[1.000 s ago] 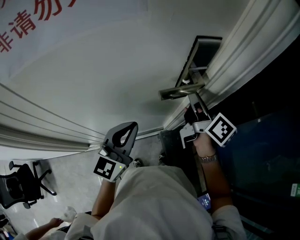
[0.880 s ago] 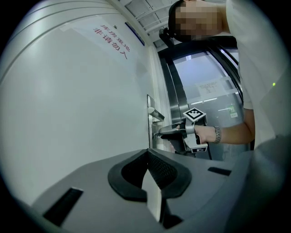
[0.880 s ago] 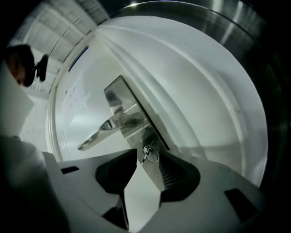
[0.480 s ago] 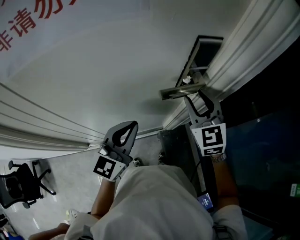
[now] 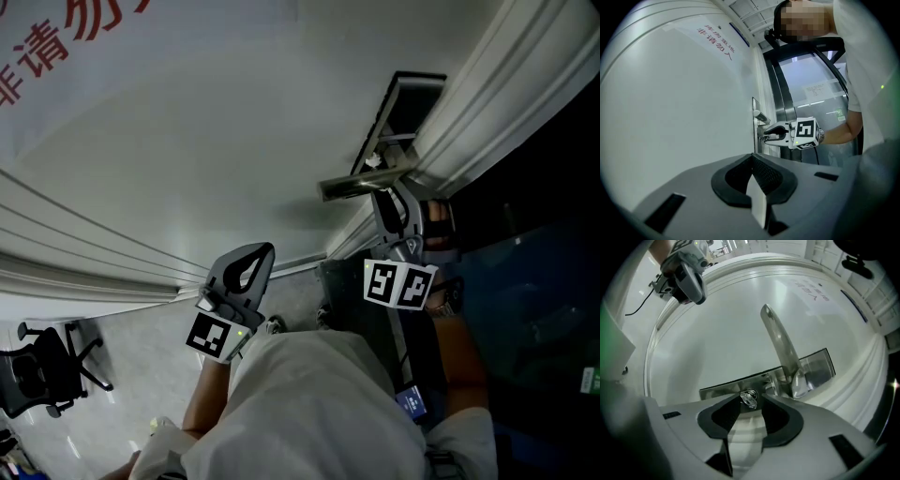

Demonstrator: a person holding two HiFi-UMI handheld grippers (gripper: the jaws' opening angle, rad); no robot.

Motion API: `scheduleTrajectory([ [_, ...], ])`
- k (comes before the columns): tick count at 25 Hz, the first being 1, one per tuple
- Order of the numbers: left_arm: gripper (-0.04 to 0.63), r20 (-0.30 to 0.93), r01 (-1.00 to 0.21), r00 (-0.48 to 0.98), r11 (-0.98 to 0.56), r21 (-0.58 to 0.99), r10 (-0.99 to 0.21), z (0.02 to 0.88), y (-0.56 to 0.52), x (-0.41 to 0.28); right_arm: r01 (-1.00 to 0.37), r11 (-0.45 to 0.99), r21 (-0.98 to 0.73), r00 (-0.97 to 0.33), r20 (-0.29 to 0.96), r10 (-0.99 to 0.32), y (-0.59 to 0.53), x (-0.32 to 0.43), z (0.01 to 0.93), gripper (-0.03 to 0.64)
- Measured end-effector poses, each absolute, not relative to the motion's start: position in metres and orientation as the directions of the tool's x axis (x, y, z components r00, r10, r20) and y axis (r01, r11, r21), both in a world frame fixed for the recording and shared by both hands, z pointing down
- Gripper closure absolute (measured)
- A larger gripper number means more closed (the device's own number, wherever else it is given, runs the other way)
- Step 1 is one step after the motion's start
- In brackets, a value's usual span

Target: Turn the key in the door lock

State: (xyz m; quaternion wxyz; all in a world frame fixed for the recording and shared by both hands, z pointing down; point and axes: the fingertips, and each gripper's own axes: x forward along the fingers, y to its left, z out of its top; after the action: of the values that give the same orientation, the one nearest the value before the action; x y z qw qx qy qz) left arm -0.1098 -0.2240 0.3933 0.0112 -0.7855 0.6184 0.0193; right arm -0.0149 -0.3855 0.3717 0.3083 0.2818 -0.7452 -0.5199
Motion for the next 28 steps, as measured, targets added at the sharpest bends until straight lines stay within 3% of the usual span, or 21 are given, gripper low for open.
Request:
scheduleTrajectory([
  [4,0.591,-0.043,-0.972,0.233,-0.233,0.008,-0.972,0.395,-0.225,-0.111,-0.078,0.250,0.965,-0.653,0.140,-0.745,-0.385,-0.017,0.375,0.525],
  [8,0.592,-0.044,-0.972,0.233,-0.233,0.010,-0.972,0.395,-0.225,-0.111,-0.204,0.327,0.923,-0.657,0.119,-0.745,-0.384,-0.017,0.372,0.526],
  [14,0.592,-0.049,-0.970,0.240,-0.241,0.012,-0.970,0.395,-0.225,-0.111,-0.392,0.501,0.771,-0.667,0.137,-0.732,-0.386,-0.016,0.368,0.520],
  [28,0.592,-0.046,-0.951,0.307,-0.309,0.019,-0.950,0.399,-0.220,-0.108,-0.654,0.671,0.348,-0.701,0.055,-0.711,-0.355,0.004,0.371,0.517],
])
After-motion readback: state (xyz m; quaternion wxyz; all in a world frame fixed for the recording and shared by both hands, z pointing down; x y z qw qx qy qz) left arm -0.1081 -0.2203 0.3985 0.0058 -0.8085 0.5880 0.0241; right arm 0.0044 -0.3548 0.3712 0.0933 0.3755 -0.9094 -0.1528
